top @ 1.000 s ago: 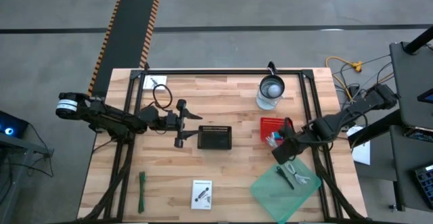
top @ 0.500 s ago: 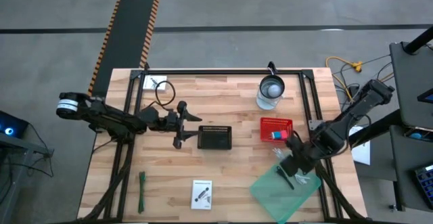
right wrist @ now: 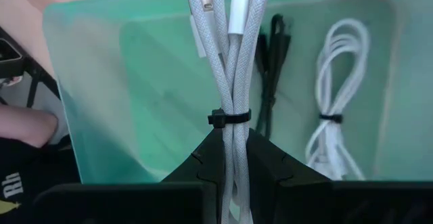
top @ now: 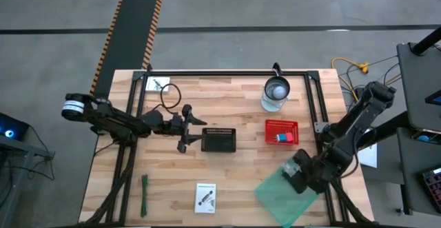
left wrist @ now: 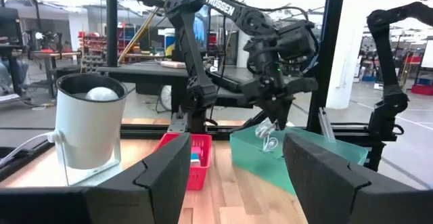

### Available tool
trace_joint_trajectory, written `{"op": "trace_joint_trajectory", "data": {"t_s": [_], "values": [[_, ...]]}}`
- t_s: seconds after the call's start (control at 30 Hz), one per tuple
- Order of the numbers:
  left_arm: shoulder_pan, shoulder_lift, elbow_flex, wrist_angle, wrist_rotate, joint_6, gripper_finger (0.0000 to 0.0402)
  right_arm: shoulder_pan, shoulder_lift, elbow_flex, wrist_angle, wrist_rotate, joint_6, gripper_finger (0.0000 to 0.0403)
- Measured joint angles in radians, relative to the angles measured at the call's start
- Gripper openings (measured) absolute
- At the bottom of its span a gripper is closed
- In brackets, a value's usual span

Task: Pick and place items into bin
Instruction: Put the white charger cable into the blue bin

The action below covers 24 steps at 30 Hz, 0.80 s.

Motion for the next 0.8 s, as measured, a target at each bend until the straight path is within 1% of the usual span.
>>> {"op": "trace_joint_trajectory", "data": {"t_s": [0.4,0.57,0.7,0.8], "values": [[0.000,0.017,0.000,0.054,0.000,0.035,0.0219,0.010,0.139,0.000,0.168,0.000,0.052,0.0028],[0.000,0.018,0.000,0.052,0.000,0.036,0.0219,0.010,0.189,0.036,0.167,0.000,0.056,0.0028],[0.000,0.017,0.001,0.054,0.000,0.078,0.0219,0.012,0.235,0.078,0.164,0.000,0.054,0.0028],[0.000,0.018,0.003,0.055,0.000,0.083,0.0219,0.012,0.277,0.111,0.161,0.000,0.054,0.0028]]}}
